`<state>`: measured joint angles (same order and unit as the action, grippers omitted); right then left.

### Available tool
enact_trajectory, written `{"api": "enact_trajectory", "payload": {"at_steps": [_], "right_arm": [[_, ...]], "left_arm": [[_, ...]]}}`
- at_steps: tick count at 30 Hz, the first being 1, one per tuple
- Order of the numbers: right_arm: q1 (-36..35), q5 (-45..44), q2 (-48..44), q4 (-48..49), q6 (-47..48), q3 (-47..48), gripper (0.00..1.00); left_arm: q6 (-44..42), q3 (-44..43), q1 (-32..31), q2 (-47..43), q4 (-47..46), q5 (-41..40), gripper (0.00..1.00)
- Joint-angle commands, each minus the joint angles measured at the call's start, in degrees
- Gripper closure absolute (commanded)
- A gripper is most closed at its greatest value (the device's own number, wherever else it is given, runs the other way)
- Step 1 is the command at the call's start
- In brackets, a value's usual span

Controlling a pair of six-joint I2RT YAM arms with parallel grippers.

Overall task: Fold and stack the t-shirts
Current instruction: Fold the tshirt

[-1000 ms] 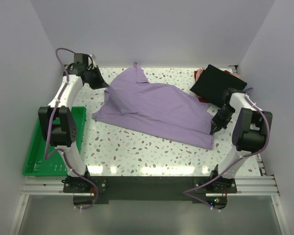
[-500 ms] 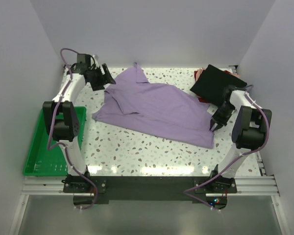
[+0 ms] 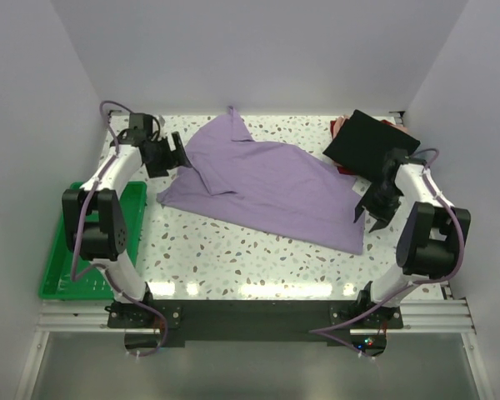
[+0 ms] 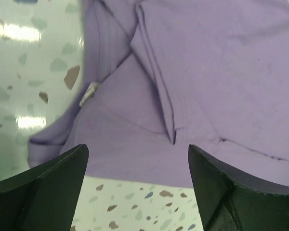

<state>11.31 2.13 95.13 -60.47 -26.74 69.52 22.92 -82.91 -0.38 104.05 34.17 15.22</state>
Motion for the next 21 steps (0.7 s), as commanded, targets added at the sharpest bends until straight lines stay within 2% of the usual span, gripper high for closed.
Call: {"api": "enact_trajectory", "payload": {"at_steps": [1, 9, 21], "right_arm": [[0.4, 0.0, -1.9, 0.6, 0.9, -4.9, 0.46], [0.3, -2.0, -2.0, 1.7, 0.0, -11.5, 0.56], [0.3, -3.1, 3.3, 7.2, -1.3, -15.9, 0.69]], "left_arm": [[-2.1, 6.3, 0.1, -6.1, -0.9, -2.7, 0.11], [-3.3, 16.0, 0.1, -12.2, -1.2, -3.3, 0.11], [-4.5, 17.7, 0.2, -15.7, -0.2, -3.4, 0.09]]}}
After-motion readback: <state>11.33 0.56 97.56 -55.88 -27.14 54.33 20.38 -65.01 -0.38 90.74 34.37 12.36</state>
